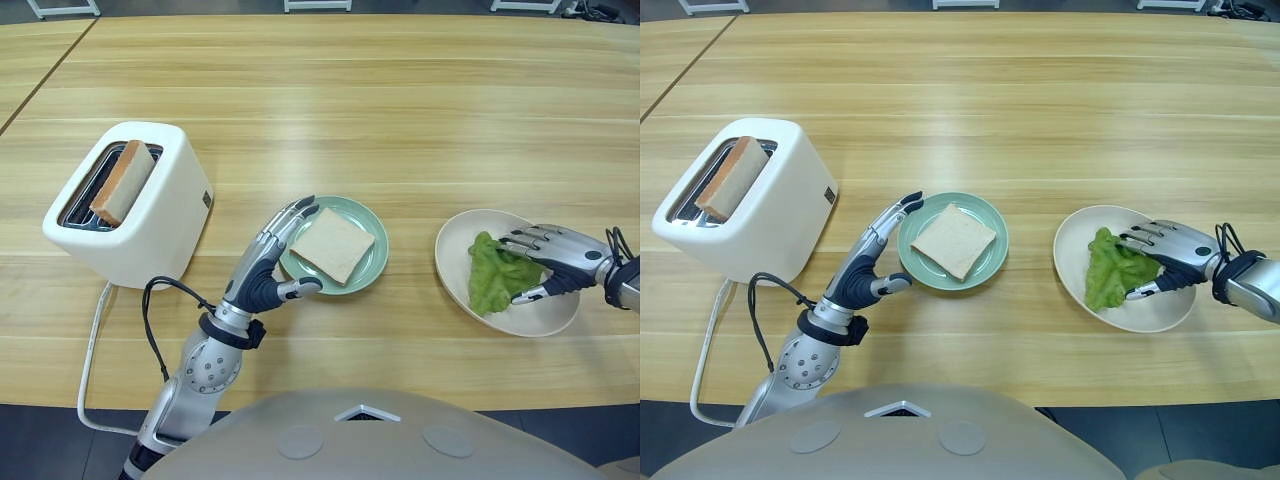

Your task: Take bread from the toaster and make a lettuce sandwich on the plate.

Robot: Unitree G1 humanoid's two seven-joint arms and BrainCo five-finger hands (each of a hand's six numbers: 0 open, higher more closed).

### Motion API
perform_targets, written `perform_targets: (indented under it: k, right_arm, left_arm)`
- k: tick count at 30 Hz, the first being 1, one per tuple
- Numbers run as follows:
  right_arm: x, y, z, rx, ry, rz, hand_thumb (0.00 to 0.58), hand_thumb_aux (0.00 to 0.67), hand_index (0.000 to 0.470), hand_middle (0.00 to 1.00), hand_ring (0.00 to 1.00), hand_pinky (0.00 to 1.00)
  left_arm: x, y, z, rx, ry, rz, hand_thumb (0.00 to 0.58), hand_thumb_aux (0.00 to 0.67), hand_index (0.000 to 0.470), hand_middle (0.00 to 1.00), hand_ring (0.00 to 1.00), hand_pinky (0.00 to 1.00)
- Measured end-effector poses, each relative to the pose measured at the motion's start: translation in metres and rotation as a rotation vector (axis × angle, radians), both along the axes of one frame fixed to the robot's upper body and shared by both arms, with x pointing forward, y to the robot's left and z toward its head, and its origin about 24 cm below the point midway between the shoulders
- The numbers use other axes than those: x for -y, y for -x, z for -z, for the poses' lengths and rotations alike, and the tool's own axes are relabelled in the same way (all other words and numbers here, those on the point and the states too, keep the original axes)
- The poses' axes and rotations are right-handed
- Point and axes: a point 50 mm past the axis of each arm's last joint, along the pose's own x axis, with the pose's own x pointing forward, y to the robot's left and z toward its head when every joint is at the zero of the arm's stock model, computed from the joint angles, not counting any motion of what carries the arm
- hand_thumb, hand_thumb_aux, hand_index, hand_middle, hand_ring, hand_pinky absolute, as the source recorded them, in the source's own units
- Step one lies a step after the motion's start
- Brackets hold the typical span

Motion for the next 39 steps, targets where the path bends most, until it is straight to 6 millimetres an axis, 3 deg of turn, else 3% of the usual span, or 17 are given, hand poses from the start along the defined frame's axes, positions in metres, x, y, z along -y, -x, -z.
perform_targets:
  k: [1, 2, 3, 17, 21, 24, 31, 37, 39]
  right_arm:
    - [-0.002, -0.001, 0.0, 0.011, -0.006, -0.011, 0.534, 0.481, 0.337, 0.0, 0.0, 0.0]
    - [-0.004, -0.003, -0.001, 0.023, -0.01, -0.022, 0.579, 0.641, 0.45, 0.0, 0.0, 0.0]
    - [-0.006, -0.005, -0.001, 0.035, -0.013, -0.034, 0.58, 0.67, 0.47, 0.0, 0.0, 0.0]
    - [-0.021, -0.01, -0.003, 0.094, -0.099, -0.086, 0.58, 0.67, 0.47, 0.0, 0.0, 0.0]
    - [-0.028, -0.016, -0.013, 0.17, -0.158, -0.104, 0.58, 0.67, 0.47, 0.0, 0.0, 0.0]
    - [-0.042, -0.025, -0.035, 0.277, -0.258, -0.137, 0.58, 0.67, 0.47, 0.0, 0.0, 0.0]
    - [-0.105, -0.057, -0.07, 0.359, -0.405, -0.33, 0.58, 0.67, 0.47, 0.0, 0.0, 0.0]
    - [-0.184, -0.083, -0.064, 0.28, -0.518, -0.52, 0.58, 0.67, 0.47, 0.0, 0.0, 0.0]
    - [-0.195, -0.088, -0.061, 0.26, -0.537, -0.529, 0.58, 0.67, 0.47, 0.0, 0.0, 0.0]
  left_arm:
    - [-0.001, 0.0, 0.0, 0.0, -0.001, -0.004, 0.0, 0.0, 0.0, 0.0, 0.0, 0.0]
    - [-0.001, 0.0, 0.0, 0.0, -0.002, -0.006, 0.0, 0.0, 0.0, 0.0, 0.0, 0.0]
    - [-0.002, 0.0, -0.001, 0.001, -0.005, -0.007, 0.0, 0.0, 0.0, 0.0, 0.0, 0.0]
    - [-0.006, 0.001, -0.001, -0.002, -0.012, -0.021, 0.0, 0.0, 0.0, 0.0, 0.0, 0.0]
    - [-0.007, 0.001, -0.001, 0.0, -0.008, -0.026, 0.0, 0.0, 0.0, 0.0, 0.0, 0.0]
    - [-0.007, 0.001, -0.002, 0.003, -0.001, -0.031, 0.0, 0.0, 0.0, 0.0, 0.0, 0.0]
    - [-0.009, -0.003, -0.001, 0.01, 0.017, -0.049, 0.0, 0.0, 0.0, 0.0, 0.0, 0.0]
    - [-0.009, -0.008, -0.001, 0.024, 0.027, -0.046, 0.0, 0.0, 0.0, 0.0, 0.0, 0.0]
    - [-0.008, -0.009, 0.0, 0.024, 0.033, -0.047, 0.0, 0.0, 0.0, 0.0, 0.0, 0.0]
